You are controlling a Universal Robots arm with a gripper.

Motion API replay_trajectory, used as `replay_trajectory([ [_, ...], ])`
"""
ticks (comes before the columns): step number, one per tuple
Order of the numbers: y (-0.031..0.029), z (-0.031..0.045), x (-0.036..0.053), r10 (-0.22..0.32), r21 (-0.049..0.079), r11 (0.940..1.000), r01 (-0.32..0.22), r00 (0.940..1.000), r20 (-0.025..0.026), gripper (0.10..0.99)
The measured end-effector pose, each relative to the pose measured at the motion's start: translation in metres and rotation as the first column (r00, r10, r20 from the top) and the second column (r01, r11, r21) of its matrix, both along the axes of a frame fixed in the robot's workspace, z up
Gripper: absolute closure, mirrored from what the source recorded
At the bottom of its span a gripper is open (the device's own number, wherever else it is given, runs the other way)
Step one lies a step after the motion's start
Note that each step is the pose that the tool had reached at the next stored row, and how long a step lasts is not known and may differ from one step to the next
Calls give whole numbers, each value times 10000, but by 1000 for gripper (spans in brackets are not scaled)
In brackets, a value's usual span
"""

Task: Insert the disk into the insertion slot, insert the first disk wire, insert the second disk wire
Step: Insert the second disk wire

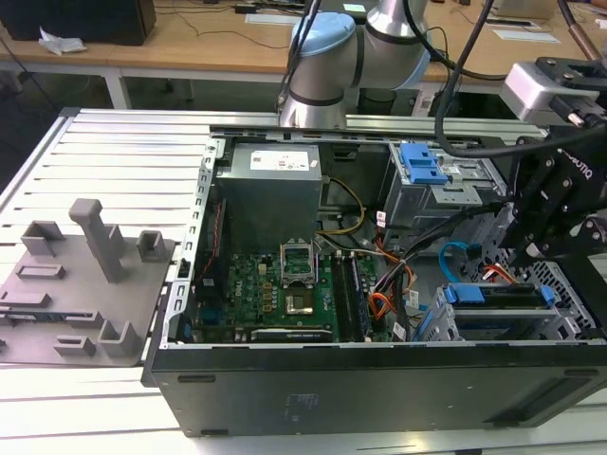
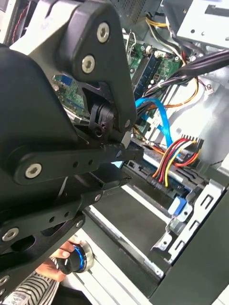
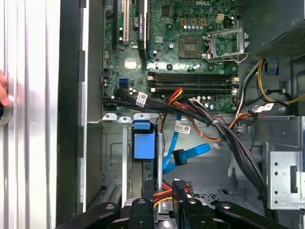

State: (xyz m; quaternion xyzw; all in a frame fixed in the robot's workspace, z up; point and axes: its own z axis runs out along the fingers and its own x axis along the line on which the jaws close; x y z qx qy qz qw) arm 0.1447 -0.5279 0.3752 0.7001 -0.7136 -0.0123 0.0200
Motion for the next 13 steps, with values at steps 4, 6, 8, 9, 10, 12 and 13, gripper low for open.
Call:
replay_trajectory([
  [4, 45, -26, -50, -3, 1, 10000, 3, 10000, 1, 784],
  [6, 65, -36, -64, -3, 1, 10000, 3, 10000, 1, 784],
  [8, 96, -49, -95, -2, 0, 10000, 2, 10000, 0, 784],
  [9, 106, -52, -109, -2, 0, 10000, 2, 10000, 0, 784],
  [10, 116, -55, -127, -2, 1, 10000, 2, 10000, 1, 784],
  [12, 123, -57, -157, -2, 0, 10000, 2, 10000, 0, 784],
  [13, 125, -60, -176, -1, 1, 10000, 1, 10000, 0, 784],
])
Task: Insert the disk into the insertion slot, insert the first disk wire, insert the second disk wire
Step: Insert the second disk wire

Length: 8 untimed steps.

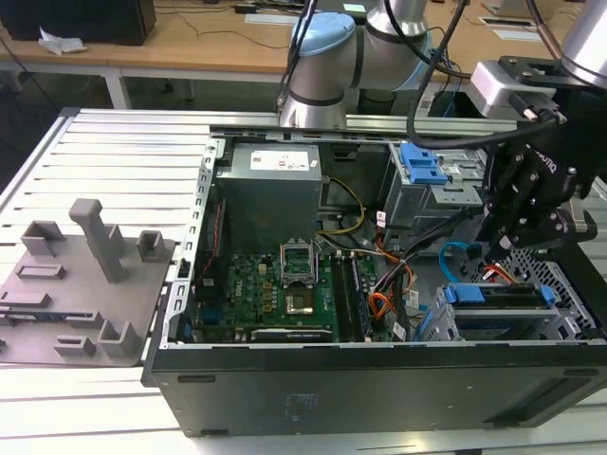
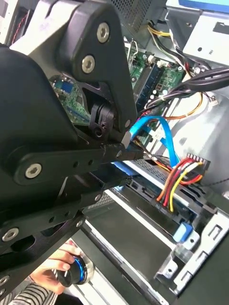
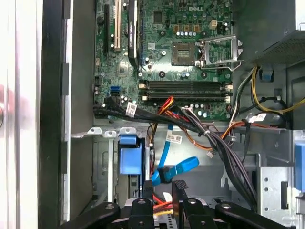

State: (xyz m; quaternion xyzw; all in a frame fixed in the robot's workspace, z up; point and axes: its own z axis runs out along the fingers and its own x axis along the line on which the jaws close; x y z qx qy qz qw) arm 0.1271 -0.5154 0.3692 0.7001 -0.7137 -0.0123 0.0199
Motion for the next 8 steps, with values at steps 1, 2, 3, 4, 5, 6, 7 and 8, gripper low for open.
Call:
replay_trajectory([
  [1, 2, -6, -34, 6, -1, 10000, -6, 10000, 0, 784],
  [2, 2, -10, -55, 12, -1, 10000, -12, 10000, 0, 784],
  [3, 3, -13, -73, 23, 0, 10000, -23, 10000, 0, 784],
  [4, 3, -19, -100, 50, -1, 10000, -50, 10000, 0, 784],
  [5, 2, -31, -118, 103, -1, 9999, -103, 9999, 0, 784],
  [6, 3, -51, -119, 151, -3, 9999, -151, 9999, 0, 784],
  [7, 3, -59, -119, 170, -3, 9999, -170, 9999, 0, 784],
  [8, 3, -58, -120, 175, -5, 9998, -175, 9998, 0, 784],
])
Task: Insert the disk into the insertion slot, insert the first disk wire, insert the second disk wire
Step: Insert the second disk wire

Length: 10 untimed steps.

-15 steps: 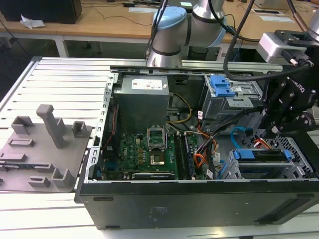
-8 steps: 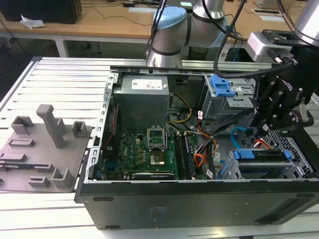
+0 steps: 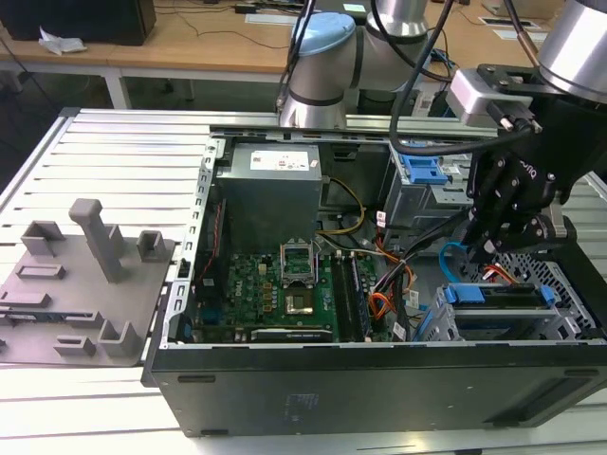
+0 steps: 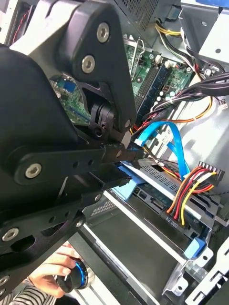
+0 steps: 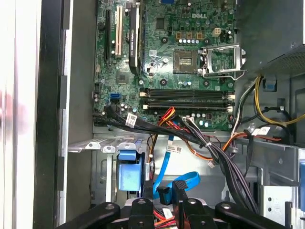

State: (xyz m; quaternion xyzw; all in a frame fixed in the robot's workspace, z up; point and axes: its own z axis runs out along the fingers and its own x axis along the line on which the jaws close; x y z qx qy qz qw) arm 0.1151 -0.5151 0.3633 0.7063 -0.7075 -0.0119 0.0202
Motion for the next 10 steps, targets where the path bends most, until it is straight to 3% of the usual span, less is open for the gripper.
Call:
replay_trajectory([
  [6, 0, -1, 0, 11, 2, 10000, -11, 10000, 0, 800],
  [8, 0, -1, 0, 15, 2, 10000, -15, 10000, 0, 925],
  [10, 0, -1, 0, 20, 2, 10000, -20, 10000, 0, 929],
])
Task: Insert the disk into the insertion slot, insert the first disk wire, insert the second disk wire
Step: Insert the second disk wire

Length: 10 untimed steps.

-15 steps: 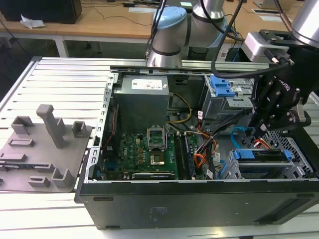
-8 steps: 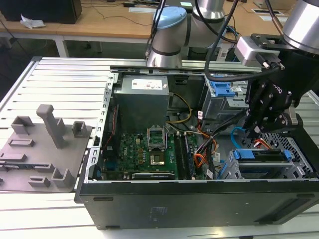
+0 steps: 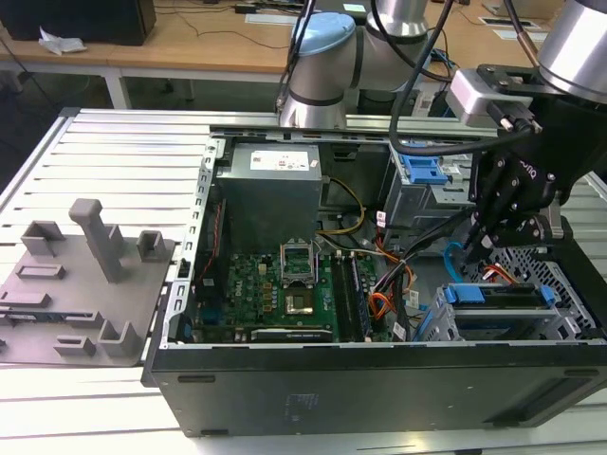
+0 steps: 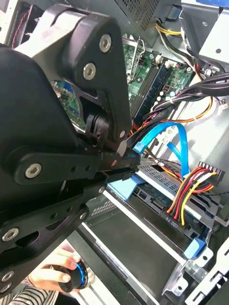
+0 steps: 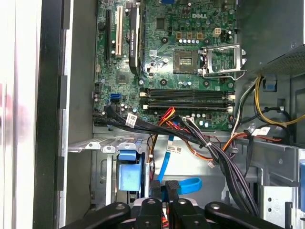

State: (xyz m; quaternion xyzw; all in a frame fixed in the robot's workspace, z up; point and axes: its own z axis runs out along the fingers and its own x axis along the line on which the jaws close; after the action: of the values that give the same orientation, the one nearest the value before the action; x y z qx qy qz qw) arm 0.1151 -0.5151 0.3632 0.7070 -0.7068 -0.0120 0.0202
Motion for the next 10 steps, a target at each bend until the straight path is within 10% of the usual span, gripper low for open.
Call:
replay_trajectory([
  [10, 0, -1, 109, 11, 1, 10000, -11, 10000, -17, 929],
])
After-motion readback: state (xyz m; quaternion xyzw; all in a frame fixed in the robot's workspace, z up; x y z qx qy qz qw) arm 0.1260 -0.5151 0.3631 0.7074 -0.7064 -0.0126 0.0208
